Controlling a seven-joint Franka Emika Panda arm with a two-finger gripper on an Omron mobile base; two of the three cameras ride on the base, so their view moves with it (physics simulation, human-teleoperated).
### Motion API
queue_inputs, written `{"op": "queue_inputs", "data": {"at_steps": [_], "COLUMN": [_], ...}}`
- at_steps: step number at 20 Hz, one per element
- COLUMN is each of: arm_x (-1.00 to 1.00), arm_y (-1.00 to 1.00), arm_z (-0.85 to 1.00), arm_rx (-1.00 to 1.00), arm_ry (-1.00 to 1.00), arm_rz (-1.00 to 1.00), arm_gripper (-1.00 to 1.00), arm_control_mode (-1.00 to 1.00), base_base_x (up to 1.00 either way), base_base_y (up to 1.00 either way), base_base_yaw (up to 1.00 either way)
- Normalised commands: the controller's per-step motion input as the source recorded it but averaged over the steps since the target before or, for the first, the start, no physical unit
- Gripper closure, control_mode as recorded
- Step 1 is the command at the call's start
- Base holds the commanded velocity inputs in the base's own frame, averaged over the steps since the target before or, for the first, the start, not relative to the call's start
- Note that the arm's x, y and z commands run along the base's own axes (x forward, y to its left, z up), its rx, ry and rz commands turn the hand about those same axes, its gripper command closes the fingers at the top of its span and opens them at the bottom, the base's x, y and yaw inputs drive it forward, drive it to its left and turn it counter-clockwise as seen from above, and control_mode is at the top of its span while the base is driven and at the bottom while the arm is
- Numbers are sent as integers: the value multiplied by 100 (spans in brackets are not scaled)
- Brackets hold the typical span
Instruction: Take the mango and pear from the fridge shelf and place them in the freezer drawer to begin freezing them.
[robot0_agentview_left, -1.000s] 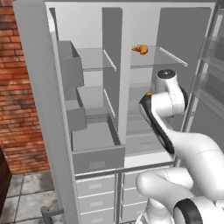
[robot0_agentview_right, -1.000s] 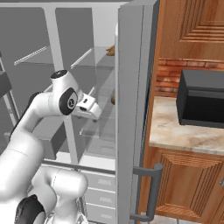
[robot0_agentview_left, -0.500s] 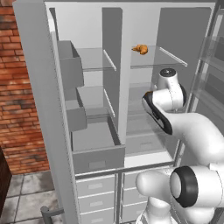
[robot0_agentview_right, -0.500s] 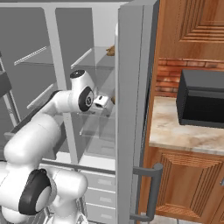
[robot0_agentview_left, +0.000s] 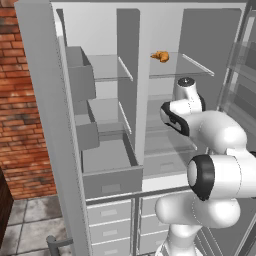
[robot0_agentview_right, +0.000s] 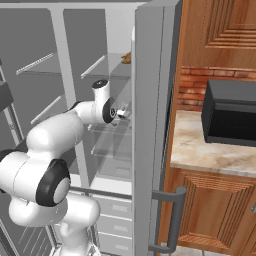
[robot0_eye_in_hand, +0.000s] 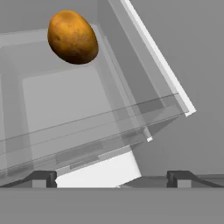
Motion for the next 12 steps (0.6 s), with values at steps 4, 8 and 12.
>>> {"op": "queue_inputs", "data": {"at_steps": [4,8,12], "arm_x": [49,42,30], "arm_y": [-13,-6,-2], "arm_z": [-18,-18,-11], "arm_rx": [0,0,0], "arm_ry": [0,0,-1], "arm_rz": [0,0,0], "arm_gripper": [-100,-100,-100], "arm_control_mode": [-100,-100,-100], "base_base_x": [0,0,0], "base_base_y": [0,0,0], "base_base_yaw": [0,0,0]}}
